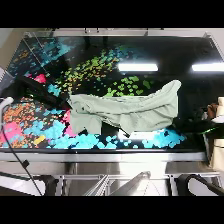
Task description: Fold the shirts.
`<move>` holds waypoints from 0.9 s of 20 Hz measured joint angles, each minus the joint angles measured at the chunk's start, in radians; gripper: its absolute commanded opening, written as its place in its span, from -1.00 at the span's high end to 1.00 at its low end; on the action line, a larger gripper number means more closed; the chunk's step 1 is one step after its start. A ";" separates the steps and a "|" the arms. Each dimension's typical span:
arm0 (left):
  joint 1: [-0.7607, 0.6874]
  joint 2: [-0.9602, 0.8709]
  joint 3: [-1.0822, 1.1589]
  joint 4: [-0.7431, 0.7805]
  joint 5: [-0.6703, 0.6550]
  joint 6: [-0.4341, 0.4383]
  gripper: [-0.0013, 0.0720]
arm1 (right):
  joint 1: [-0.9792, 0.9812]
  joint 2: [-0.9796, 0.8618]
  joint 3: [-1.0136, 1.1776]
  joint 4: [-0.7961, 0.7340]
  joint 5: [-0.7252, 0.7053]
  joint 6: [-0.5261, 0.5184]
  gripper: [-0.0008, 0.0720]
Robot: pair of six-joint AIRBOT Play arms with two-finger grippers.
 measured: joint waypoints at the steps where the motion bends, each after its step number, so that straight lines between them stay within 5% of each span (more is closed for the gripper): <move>1: 0.019 0.047 0.024 -0.062 0.051 0.027 0.90 | -0.006 0.045 0.047 0.051 0.055 -0.019 0.93; 7: 0.154 0.424 0.316 -0.409 0.237 0.140 0.90 | -0.161 0.404 0.538 0.266 0.209 -0.060 0.94; 13: 0.314 0.730 0.620 -0.495 0.148 0.085 0.89 | -0.275 0.558 0.964 0.337 0.150 -0.047 0.94; 18: 0.404 0.775 0.676 -0.484 0.119 0.058 0.89 | -0.289 0.488 1.118 0.332 0.137 -0.029 0.94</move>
